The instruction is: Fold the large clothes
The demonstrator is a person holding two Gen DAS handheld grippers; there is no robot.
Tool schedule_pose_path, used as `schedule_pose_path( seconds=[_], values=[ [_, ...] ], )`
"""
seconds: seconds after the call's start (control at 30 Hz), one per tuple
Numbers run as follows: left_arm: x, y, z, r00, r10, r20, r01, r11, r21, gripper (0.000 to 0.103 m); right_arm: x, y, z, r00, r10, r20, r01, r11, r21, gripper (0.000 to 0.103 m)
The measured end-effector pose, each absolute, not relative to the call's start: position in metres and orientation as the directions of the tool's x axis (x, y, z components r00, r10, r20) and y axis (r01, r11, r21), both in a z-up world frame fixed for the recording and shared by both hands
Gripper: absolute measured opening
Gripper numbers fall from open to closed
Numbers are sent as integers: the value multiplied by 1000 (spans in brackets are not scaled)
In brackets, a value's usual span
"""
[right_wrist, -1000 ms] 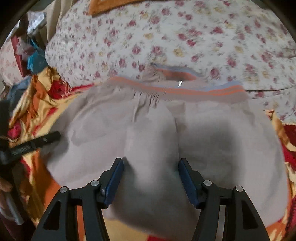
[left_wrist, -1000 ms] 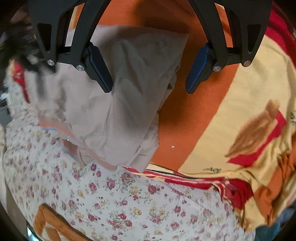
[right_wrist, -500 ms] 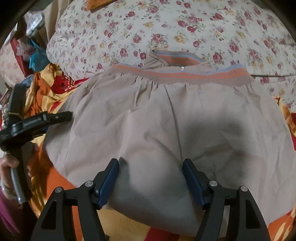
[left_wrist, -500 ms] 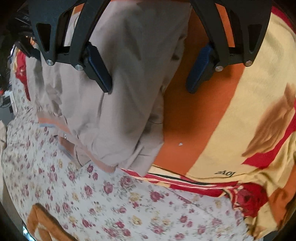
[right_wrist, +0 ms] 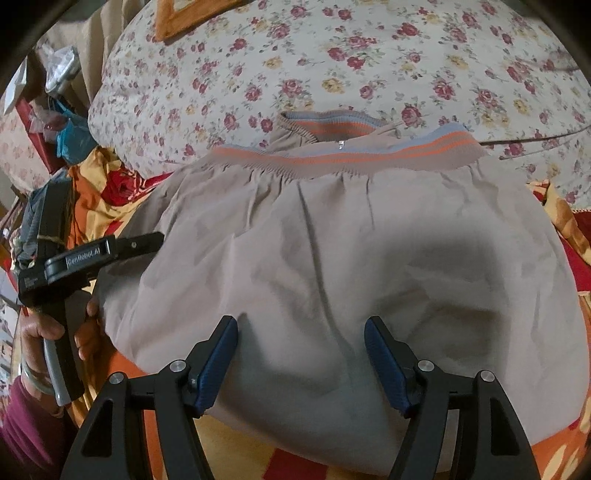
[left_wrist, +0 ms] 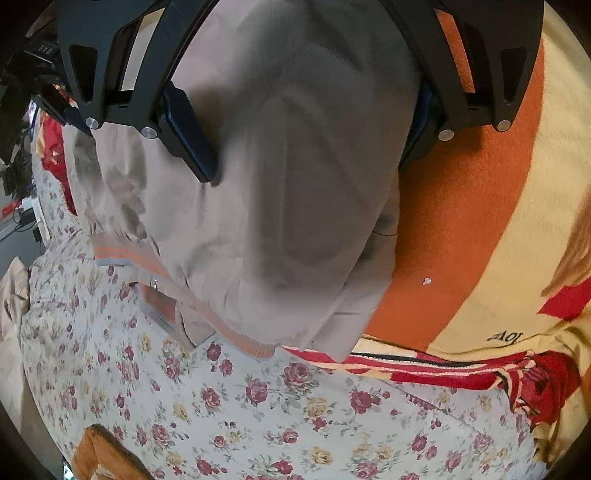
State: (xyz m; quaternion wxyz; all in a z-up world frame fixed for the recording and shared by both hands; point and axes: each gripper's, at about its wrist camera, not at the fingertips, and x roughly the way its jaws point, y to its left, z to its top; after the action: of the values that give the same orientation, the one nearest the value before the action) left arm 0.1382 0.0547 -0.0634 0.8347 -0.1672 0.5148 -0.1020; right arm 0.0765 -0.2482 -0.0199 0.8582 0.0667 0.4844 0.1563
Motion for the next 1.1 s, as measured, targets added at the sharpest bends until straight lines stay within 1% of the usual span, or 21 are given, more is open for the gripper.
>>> schedule_pose_path(
  seconds=[0.63,0.67,0.7,0.77,0.9,1.1],
  values=[
    [137,53,-64,455,-333,-826,11,930,-369,90,79,-265,-12,530,303,-792,-194,952,235,68],
    [137,53,-64,454,-335,-825,11,929,-371,90,82,-265,-12,536,298,-790,-192,954,230,68],
    [137,53,-64,454,-335,-826,11,929,-370,90,85,-265,-12,539,295,-789,-191,955,227,63],
    [137,52,-64,451,-336,-826,13,929,-371,91,94,-264,-17,535,289,-794,-194,957,217,58],
    [138,52,-64,446,-339,-828,18,929,-370,92,107,-265,-33,508,265,-820,-179,963,200,58],
    [140,50,-64,435,-336,-835,22,931,-363,92,97,-270,-28,506,279,-816,-181,960,215,58]
  ],
)
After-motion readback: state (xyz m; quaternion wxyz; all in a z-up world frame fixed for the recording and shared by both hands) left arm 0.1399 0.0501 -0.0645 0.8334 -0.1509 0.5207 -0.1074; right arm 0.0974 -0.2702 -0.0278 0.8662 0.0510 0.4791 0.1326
